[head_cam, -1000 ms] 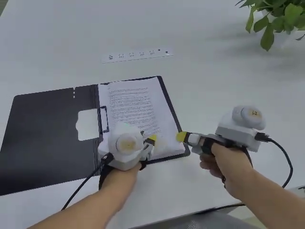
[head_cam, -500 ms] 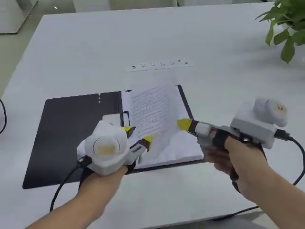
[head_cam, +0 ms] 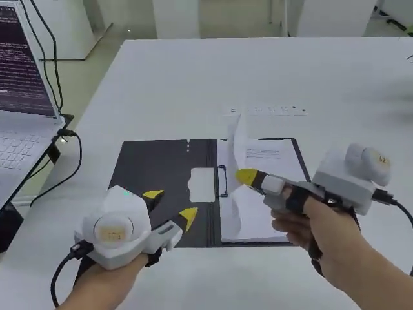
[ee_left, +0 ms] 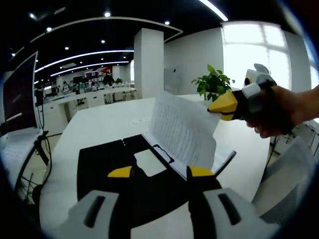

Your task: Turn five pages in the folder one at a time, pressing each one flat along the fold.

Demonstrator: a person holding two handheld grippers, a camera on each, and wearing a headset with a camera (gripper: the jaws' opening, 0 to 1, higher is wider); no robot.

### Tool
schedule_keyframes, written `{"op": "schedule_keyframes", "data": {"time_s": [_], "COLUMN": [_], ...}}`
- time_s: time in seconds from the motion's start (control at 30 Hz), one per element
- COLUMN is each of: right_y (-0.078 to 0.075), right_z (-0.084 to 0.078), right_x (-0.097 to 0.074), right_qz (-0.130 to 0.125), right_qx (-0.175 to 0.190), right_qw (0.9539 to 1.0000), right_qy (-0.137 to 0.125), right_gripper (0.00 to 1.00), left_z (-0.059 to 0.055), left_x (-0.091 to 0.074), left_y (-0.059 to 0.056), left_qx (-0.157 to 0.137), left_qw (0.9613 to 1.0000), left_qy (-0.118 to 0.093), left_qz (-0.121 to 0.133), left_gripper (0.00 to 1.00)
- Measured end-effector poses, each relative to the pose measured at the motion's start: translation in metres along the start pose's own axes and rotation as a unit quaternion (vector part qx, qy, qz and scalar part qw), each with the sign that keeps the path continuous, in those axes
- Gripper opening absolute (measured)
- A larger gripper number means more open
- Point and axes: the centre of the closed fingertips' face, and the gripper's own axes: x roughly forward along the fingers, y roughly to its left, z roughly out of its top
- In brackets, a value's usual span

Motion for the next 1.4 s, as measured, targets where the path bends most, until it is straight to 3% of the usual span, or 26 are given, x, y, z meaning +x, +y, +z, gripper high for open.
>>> {"op": "schedule_keyframes", "data": {"time_s": [0.17,0.37,0.73,1.1,1.13,1.4], "right_y": [0.012,0.002,-0.019,-0.036,-0.042,-0.057], "right_z": [-0.019,-0.035,-0.068,-0.109,-0.114,-0.134], "right_x": [0.024,0.047,0.089,0.124,0.126,0.138], "right_qz": [0.003,-0.009,-0.031,-0.052,-0.062,-0.078], "right_qx": [-0.010,-0.010,-0.020,-0.046,-0.056,-0.069], "right_qw": [0.9997,0.9987,0.9943,0.9852,0.9824,0.9754], "right_qy": [0.023,0.049,0.100,0.157,0.167,0.194], "right_gripper": [0.00,0.00,0.00,0.00,0.00,0.00], "left_z": [-0.003,-0.008,-0.024,-0.043,-0.045,-0.047], "left_x": [-0.025,-0.046,-0.070,-0.076,-0.075,-0.072], "left_y": [0.024,0.041,0.060,0.069,0.070,0.066], "left_qx": [-0.007,-0.016,-0.031,-0.042,-0.042,-0.047], "left_qw": [0.9997,0.9989,0.9976,0.9968,0.9967,0.9969], "left_qy": [-0.004,-0.009,-0.001,0.014,0.017,0.019], "left_qz": [0.024,0.042,0.062,0.067,0.067,0.060], "left_gripper": [0.41,0.41,0.41,0.40,0.40,0.40]}}
